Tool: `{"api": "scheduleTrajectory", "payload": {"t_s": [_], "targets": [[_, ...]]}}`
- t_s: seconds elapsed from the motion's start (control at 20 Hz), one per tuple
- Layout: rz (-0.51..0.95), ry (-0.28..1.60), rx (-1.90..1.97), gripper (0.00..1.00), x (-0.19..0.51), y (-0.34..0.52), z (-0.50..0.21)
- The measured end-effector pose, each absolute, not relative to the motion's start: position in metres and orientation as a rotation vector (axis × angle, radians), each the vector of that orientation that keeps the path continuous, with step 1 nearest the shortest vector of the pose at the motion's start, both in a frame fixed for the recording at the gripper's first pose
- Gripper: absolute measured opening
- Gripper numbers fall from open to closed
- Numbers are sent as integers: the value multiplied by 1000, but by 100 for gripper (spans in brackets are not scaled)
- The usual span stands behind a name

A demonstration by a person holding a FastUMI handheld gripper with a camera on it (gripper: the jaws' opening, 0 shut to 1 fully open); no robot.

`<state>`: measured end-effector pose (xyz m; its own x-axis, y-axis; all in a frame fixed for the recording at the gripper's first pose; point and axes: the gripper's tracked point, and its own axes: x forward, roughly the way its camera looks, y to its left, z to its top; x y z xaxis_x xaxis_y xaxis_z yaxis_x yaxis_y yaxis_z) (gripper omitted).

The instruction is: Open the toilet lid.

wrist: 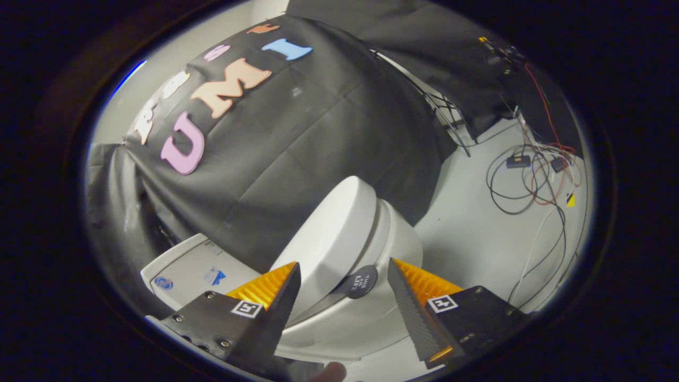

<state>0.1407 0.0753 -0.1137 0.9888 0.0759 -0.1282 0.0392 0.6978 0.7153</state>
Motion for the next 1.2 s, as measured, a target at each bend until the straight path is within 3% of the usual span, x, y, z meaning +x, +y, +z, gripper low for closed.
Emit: {"api": "scheduleTrajectory", "payload": {"t_s": [0.05,0.1,0.2,0.45,0.75,0.85,0.9,1.0,1.2], "targets": [[-1,186,835,94,145,74,-122],[-15,195,856,78,143,74,-126],[8,181,885,77,143,79,-123],[4,176,1057,52,156,80,-122],[-31,186,1062,52,146,70,-121],[-67,217,1074,4,159,73,-136],[-67,225,1085,9,160,74,-136],[-68,222,1042,9,156,78,-133],[-81,252,992,5,155,76,-126]]}}
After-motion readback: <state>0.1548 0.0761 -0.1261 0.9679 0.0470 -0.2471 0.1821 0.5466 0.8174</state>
